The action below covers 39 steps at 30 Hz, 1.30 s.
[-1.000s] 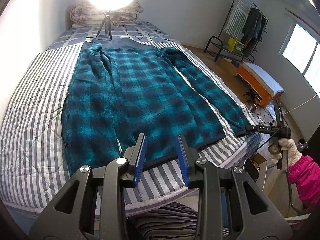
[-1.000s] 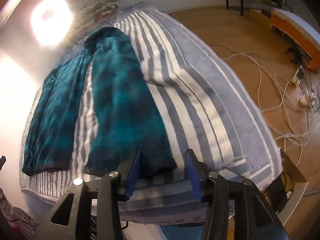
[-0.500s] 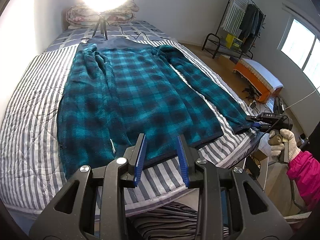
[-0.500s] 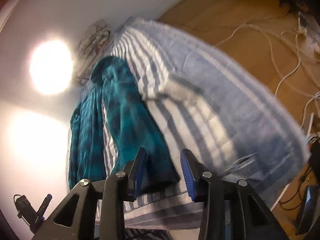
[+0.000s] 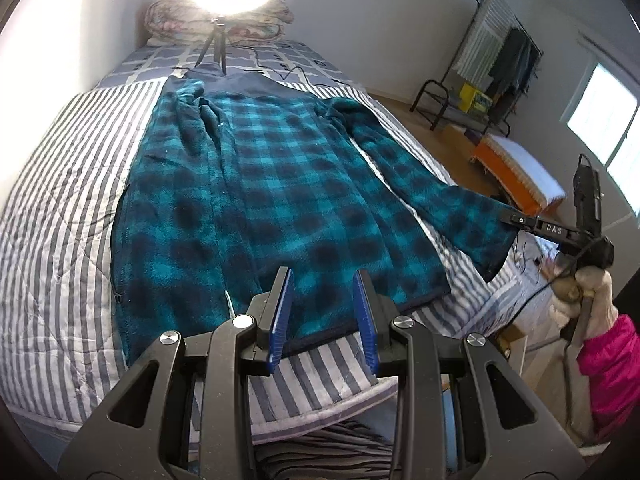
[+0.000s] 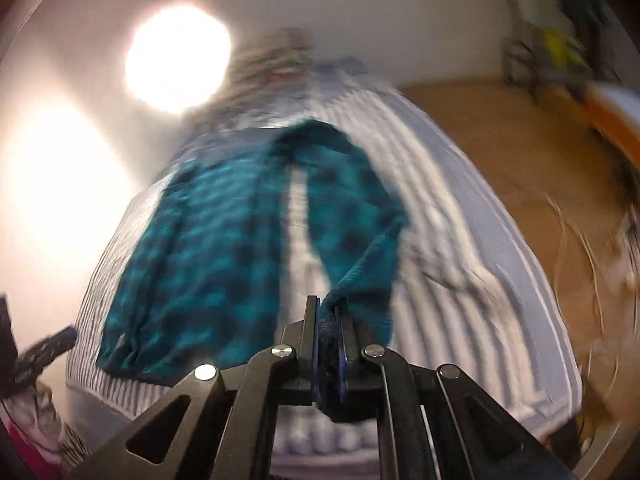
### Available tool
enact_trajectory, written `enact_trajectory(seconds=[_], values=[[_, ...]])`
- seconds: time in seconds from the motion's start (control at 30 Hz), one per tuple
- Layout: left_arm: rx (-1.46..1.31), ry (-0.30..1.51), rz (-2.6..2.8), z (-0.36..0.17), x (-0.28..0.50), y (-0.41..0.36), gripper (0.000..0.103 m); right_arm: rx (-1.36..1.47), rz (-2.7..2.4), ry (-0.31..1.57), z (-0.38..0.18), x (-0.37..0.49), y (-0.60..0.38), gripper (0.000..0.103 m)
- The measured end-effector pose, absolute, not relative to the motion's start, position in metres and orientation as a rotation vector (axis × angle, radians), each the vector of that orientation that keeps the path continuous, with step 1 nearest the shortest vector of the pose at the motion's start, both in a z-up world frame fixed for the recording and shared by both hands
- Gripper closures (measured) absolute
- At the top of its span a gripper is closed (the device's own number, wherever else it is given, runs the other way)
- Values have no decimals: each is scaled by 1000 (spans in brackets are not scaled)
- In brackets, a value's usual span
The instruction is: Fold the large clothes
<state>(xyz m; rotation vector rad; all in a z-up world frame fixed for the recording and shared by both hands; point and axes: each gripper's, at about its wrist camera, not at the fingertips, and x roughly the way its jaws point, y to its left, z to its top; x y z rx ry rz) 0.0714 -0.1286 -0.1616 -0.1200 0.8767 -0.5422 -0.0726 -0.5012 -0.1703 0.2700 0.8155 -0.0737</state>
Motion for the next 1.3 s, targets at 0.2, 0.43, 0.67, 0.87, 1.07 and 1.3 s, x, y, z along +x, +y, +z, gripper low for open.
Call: enact_trajectory(seconds=[0.2, 0.43, 0.67, 0.87, 1.07, 1.3], values=[[-170, 892, -531, -167, 78, -118, 72, 86, 167, 867, -180, -41, -402, 99], [-250, 960, -552, -187, 89, -121, 72, 23, 325, 1041, -249, -31, -355, 98], [-337, 1061, -651, -213, 113, -155, 72, 175, 494, 1042, -239, -47, -381, 68], [-377, 1148, -718, -237, 132, -192, 53, 254, 405, 946, -199, -45, -434, 66], [-358, 1220, -732, -267, 139, -218, 61, 312, 218, 877, -176, -3, -486, 65], [-360, 1179, -753, -268, 136, -221, 103, 385, 127, 873, -171, 74, -517, 56]])
